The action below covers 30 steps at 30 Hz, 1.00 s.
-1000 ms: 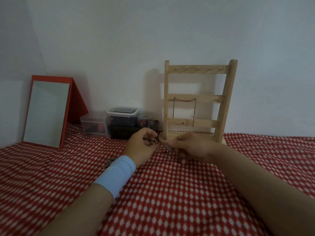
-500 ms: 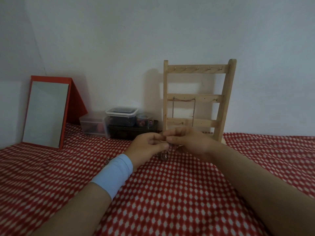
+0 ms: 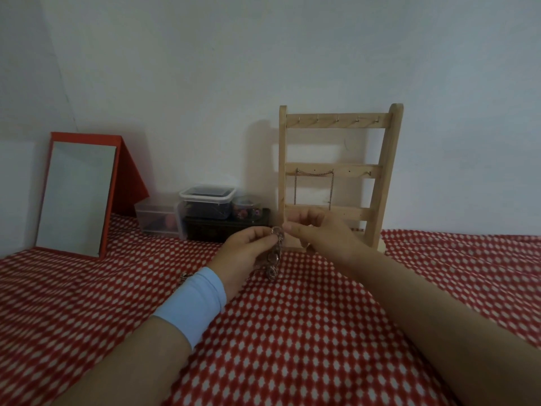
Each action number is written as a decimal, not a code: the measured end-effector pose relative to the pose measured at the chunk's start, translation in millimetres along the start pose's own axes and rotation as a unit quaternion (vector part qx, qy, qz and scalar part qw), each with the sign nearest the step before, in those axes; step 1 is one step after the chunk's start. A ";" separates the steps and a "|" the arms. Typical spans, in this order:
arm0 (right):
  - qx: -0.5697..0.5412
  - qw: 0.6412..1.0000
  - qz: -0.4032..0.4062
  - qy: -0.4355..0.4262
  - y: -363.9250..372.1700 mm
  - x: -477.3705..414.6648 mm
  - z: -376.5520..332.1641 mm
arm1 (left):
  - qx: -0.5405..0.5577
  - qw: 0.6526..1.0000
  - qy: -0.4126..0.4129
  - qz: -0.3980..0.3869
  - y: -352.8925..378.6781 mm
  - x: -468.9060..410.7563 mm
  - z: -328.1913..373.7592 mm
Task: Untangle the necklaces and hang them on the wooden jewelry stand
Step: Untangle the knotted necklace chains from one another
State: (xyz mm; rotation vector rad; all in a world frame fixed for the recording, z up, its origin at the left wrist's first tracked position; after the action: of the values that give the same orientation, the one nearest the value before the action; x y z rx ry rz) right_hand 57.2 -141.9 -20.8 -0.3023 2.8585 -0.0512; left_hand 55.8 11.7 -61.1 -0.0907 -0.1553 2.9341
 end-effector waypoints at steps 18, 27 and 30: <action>0.023 0.997 -0.038 0.062 7.2 0.1 11.0 | -0.169 0.983 0.049 0.048 -10.1 1.1 8.4; 0.357 0.897 -0.225 0.131 11.1 9.8 19.2 | -0.564 0.811 0.144 -0.060 19.1 8.9 4.0; 0.397 0.875 -0.254 0.114 14.6 7.8 26.1 | -0.593 0.784 0.181 -0.022 14.6 12.6 13.1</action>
State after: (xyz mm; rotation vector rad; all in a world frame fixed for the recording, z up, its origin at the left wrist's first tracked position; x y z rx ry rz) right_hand 53.8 -129.5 -49.0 -0.8780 2.5830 -1.3841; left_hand 39.7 -1.3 -50.3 -0.7800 -1.8196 2.1956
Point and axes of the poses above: each hand's wrist, its own x-axis away from the middle knuckle, its own y-axis out of the palm, z = x × y, the point moved 7 cm from there along -x, towards the middle knuckle, and after that the axes turned 14 degrees about -x, right-handed, at the moved point
